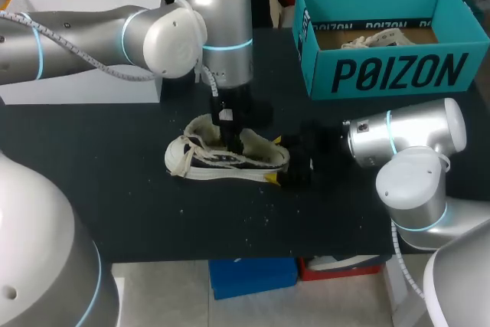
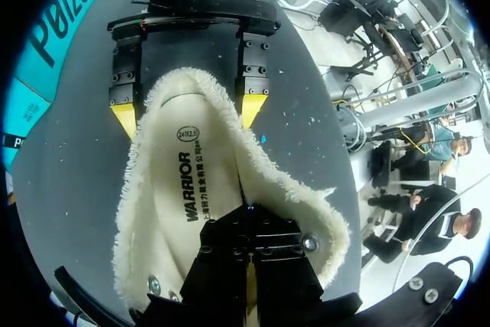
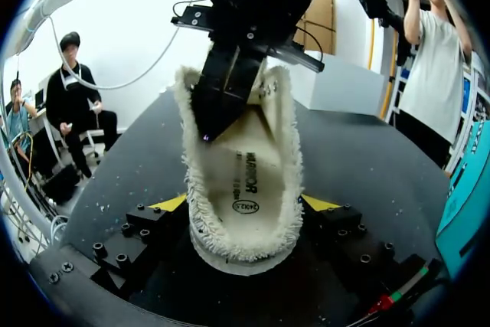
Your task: Take the shoe out of the shoebox, open the shoe tongue, remove and reinsert the insole, then place the shoe into the shoebox
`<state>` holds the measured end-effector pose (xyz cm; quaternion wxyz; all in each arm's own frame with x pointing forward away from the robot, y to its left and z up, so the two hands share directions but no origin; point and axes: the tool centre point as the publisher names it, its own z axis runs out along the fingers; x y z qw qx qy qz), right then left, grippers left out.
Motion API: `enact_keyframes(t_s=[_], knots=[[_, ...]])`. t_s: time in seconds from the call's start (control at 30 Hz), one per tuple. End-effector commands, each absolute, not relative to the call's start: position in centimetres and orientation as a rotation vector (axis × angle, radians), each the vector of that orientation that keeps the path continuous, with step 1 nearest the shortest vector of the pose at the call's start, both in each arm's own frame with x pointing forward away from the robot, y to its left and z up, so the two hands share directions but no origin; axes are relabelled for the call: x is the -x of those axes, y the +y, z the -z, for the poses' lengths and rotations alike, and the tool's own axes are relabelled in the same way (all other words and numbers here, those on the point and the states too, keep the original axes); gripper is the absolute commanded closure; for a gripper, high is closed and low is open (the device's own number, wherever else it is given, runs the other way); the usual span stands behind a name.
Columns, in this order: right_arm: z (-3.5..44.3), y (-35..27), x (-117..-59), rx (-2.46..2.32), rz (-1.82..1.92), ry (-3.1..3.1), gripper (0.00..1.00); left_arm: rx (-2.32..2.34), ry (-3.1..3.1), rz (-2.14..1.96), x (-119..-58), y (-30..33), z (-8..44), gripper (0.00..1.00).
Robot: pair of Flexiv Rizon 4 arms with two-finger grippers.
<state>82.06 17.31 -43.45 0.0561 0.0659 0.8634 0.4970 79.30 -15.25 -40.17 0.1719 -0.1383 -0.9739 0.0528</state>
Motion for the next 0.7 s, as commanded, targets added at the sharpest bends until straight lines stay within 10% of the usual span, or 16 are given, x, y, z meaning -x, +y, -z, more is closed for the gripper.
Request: enact_keyframes(t_s=[0.03,0.6,0.63,0.7], knots=[[43.63,17.20,-82.04,-0.202,-1.505,2.621,1.00,0.395,-2.766,-0.141,-79.01,-15.54,41.06,1.00],[43.63,17.20,-82.04,-0.202,-1.505,2.621,1.00,0.366,-2.803,-0.110,-78.53,-15.38,41.88,1.00],[43.63,17.20,-82.04,-0.202,-1.505,2.621,1.00,0.365,-2.803,-0.110,-78.54,-15.37,41.89,0.80],[43.63,17.20,-82.04,-0.202,-1.505,2.621,1.00,0.365,-2.801,-0.113,-78.55,-15.36,41.90,0.74]])
